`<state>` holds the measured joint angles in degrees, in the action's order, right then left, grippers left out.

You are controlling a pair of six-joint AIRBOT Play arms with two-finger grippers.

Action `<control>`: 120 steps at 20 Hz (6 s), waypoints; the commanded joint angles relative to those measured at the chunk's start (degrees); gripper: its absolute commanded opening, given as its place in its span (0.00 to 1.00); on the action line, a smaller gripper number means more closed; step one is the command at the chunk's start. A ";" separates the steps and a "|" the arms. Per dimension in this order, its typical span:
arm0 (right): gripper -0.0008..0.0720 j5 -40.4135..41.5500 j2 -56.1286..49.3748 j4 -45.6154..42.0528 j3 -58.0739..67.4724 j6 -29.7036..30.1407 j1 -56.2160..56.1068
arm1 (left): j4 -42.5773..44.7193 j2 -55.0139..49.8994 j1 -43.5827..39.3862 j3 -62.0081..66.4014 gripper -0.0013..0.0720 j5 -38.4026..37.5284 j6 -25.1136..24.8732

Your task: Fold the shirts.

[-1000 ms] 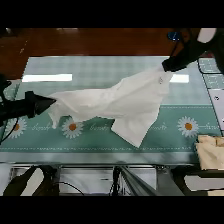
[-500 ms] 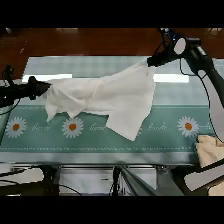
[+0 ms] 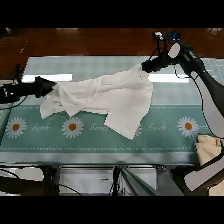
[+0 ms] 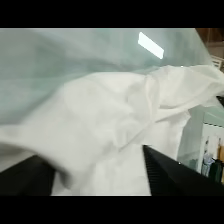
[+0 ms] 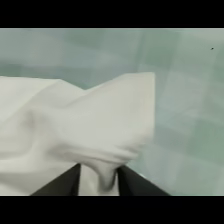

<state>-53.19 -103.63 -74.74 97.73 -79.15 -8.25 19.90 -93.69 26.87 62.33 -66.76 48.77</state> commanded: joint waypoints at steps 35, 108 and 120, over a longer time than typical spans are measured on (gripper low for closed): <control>0.68 -22.36 15.23 -0.37 -10.60 4.15 15.43 | 36.46 0.39 -1.27 -1.18 0.06 -8.11 14.67; 0.04 -24.87 32.00 0.81 -11.67 -2.23 21.59 | 35.54 41.75 -8.22 -0.02 0.05 -8.37 26.43; 0.04 15.52 10.58 8.20 -11.67 5.33 12.31 | 19.82 9.86 -17.59 6.73 0.05 36.33 4.74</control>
<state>-45.45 -88.68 -67.24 86.08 -74.76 5.82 44.34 -78.46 9.98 68.27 -38.35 61.19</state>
